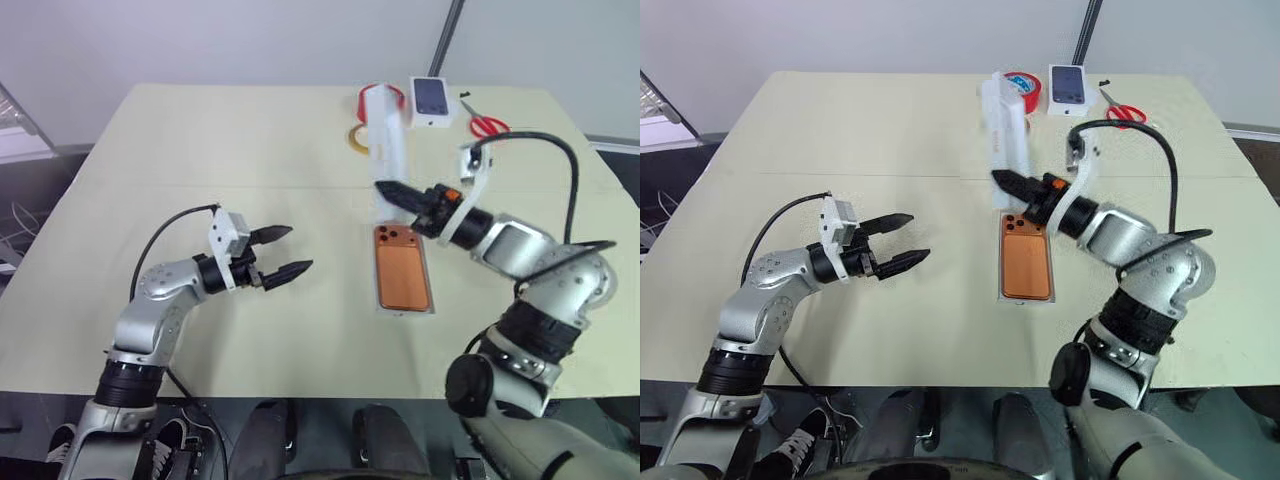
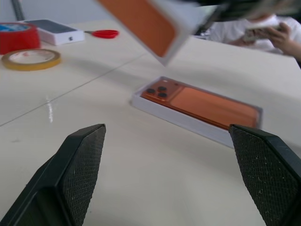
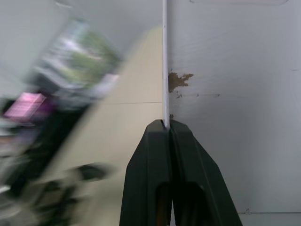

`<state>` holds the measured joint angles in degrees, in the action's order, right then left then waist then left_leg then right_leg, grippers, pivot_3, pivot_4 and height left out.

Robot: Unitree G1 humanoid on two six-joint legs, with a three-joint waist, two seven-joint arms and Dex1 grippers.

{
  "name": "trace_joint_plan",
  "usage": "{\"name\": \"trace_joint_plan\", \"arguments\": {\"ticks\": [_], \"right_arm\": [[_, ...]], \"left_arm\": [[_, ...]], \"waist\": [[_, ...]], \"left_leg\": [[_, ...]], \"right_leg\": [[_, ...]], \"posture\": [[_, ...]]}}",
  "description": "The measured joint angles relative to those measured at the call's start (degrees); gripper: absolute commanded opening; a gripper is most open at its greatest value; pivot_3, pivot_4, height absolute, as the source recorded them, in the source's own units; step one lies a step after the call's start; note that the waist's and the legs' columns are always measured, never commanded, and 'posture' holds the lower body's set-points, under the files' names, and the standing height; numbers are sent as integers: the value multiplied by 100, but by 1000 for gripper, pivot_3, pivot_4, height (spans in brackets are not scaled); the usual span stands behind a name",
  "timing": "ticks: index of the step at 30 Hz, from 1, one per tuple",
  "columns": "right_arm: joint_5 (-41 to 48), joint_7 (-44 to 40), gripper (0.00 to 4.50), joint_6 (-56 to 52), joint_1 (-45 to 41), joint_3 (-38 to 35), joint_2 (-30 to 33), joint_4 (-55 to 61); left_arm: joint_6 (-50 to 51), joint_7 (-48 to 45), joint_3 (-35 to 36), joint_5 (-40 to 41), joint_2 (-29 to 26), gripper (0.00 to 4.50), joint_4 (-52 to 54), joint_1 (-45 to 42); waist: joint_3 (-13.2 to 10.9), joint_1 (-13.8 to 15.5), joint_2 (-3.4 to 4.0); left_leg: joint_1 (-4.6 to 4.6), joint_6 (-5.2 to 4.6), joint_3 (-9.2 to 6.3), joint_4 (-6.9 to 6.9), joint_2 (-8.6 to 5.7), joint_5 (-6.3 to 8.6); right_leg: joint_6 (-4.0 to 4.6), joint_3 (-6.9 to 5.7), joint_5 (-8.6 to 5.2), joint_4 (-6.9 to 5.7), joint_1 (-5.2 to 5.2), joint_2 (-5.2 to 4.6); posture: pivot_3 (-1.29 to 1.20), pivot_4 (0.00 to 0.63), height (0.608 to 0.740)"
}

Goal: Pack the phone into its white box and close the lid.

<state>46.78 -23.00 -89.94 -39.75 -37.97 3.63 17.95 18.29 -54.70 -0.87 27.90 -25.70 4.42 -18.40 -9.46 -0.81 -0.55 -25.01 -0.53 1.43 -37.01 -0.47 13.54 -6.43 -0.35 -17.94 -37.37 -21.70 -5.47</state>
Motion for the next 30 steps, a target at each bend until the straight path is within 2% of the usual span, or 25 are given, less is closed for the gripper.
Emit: {"name": "trace_joint_plan", "arguments": {"ticks": [4,5,8,10,13,15,21,29,30], "right_arm": [[1555,619,0,-218,872,-35,-119,81],[1927,790,0,-218,1058,-1,-69,77],[3087,1396,0,-191,1412,188,229,-27],[4072,1980,0,64,1831,638,668,-180],[5577,2974,0,1027,2437,1493,1249,-347],[6122,3364,0,1621,2613,1872,1317,-364],[6421,3736,0,2430,2833,2669,1608,-426],[6605,4010,0,3133,2818,2978,1815,-638],[6605,3998,287,3201,2829,2961,1816,-654]], "left_arm": [[26,128,-2,21,112,1038,19,-2],[19,154,-4,15,134,654,20,-3],[18,259,-22,3,232,654,29,-6],[19,281,-54,-2,259,654,57,-9],[13,287,-68,-38,280,654,82,0],[13,301,-109,-51,365,654,81,0],[4,364,-430,-170,663,654,68,7],[-248,520,-759,-554,1206,654,-592,-84],[-339,536,-805,-640,1271,604,-715,-151]], "waist": [[0,15,1],[-1,3,1],[0,-18,2],[0,-22,2],[0,-25,2],[0,-24,1],[-1,16,-2],[2,23,-4],[2,31,-5]], "left_leg": [[-3,0,1,-1,-3,0],[-3,0,1,-1,-3,0],[-3,0,1,0,-2,0],[-5,0,2,2,1,0],[-12,-3,3,-3,1,-1],[-13,-3,3,-9,2,-2],[-25,-5,1,-18,3,-1],[-24,-6,1,-23,4,-1],[-24,-6,1,-24,4,-1]], "right_leg": [[1,1,0,1,-2,-5],[1,2,0,1,-3,-5],[2,3,-1,-2,-6,-3],[2,2,-1,0,-7,-1],[1,2,-1,-2,-12,1],[1,2,-1,-3,-11,5],[-1,1,-1,-3,-15,11],[-1,1,-1,-4,-13,15],[-1,1,-1,-4,-12,16]], "posture": [[0,150,728],[0,150,728],[0,150,728],[0,150,728],[0,150,728],[0,150,728],[0,150,728],[0,150,728],[0,150,728]]}}
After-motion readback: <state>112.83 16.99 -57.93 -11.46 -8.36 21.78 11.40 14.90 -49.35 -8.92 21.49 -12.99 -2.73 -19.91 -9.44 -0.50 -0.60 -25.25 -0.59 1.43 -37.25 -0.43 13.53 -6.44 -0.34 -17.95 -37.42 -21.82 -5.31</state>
